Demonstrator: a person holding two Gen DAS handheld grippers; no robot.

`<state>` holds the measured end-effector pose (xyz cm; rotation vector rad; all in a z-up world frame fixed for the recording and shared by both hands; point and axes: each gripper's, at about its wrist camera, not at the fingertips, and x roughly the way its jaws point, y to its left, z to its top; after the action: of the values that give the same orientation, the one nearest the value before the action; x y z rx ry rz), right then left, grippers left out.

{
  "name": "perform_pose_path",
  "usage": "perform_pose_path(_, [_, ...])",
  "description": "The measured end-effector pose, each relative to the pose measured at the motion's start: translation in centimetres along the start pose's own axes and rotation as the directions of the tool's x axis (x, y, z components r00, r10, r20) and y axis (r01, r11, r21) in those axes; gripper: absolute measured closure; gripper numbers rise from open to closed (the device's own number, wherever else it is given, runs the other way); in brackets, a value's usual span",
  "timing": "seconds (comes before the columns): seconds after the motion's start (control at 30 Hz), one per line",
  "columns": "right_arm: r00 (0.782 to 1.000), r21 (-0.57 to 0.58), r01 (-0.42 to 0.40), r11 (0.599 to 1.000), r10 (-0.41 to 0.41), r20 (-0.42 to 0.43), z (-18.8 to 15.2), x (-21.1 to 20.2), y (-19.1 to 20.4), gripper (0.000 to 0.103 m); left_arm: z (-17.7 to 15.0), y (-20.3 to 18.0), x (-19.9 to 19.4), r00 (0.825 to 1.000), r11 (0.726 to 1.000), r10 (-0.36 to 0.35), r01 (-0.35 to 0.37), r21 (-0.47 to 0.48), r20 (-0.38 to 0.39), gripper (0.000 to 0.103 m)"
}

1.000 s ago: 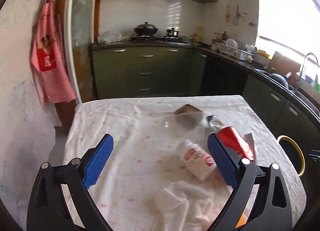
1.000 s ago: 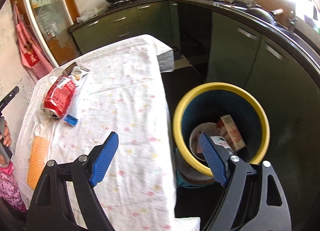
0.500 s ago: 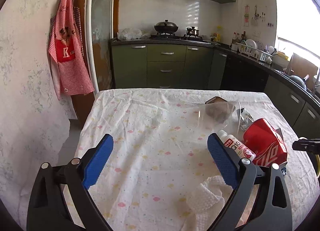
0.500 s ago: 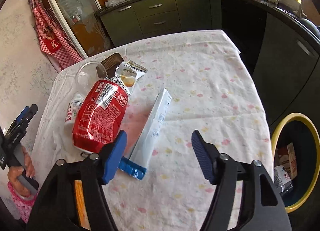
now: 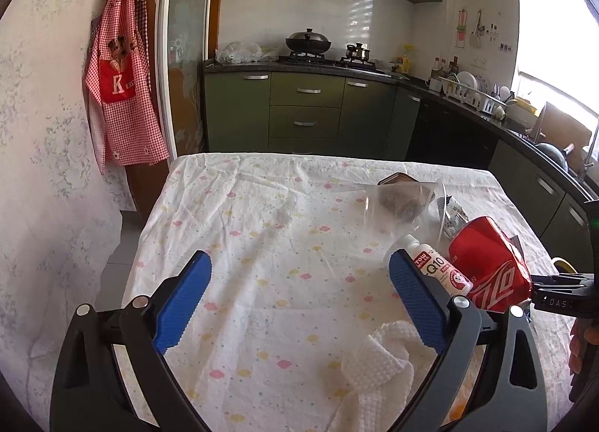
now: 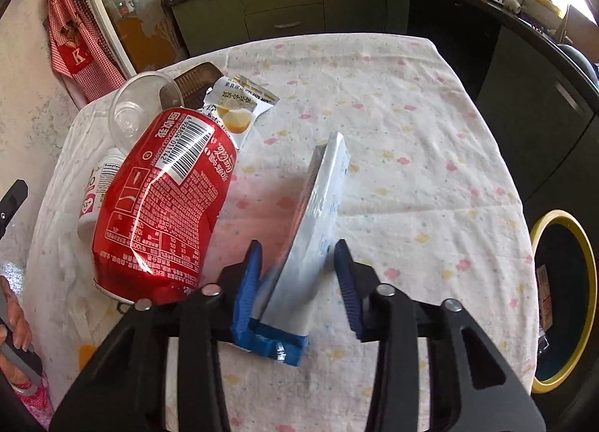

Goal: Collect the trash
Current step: 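Lift the toothpaste tube and carry it over the bin with the right gripper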

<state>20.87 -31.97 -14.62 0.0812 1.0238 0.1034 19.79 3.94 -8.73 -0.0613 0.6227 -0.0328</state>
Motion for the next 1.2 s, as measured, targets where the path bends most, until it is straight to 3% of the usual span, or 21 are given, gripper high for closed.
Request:
perform_pose_path(0.1, [1.000,0.018,-0.009,1.000,0.009,0.005,-0.3,-0.4,-0.7,0.079,0.0,0.2,0.0,1.000,1.000,-0.003,0.003,-0.010,-0.002,0.008])
perform_pose_path(0.37, [0.997,0.031,0.003,1.000,-0.005,0.071,-1.5,-2.9,-2.2,0.080,0.0,0.3,0.3,1.000,1.000,0.001,-0.002,-0.015,-0.013,0.008])
perform_pose_path(0.6, [0.987,0.148,0.073,0.986,-0.092,0.130,-2.5,-5.8,-8.4,0.080,-0.1,0.5,0.7,1.000,1.000,0.014,-0.014,-0.016,-0.022,0.008])
perform_pose_path(0.9, [0.948,0.394,0.248,0.885,-0.305,0.088,-5.8,-7.8,-20.8,0.080,-0.3,0.0,1.1,0.999,1.000,0.025,-0.025,0.005,-0.033,0.008])
perform_pose_path(1.07, [0.936,0.459,0.296,0.838,-0.350,0.035,-7.4,-7.0,-24.8,0.079,-0.4,-0.1,1.3,0.999,1.000,0.028,-0.028,0.011,-0.040,0.008])
perform_pose_path(1.17, [0.935,0.471,0.308,0.827,-0.353,0.008,-7.7,-6.0,-25.9,0.074,-0.5,-0.2,1.3,0.999,1.000,0.028,-0.028,0.015,-0.043,0.008])
perform_pose_path(1.2, [0.935,0.480,0.306,0.822,-0.355,0.011,-7.9,-5.9,-26.2,0.066,-0.5,-0.2,1.3,0.999,0.999,0.029,-0.028,0.016,-0.043,0.008])
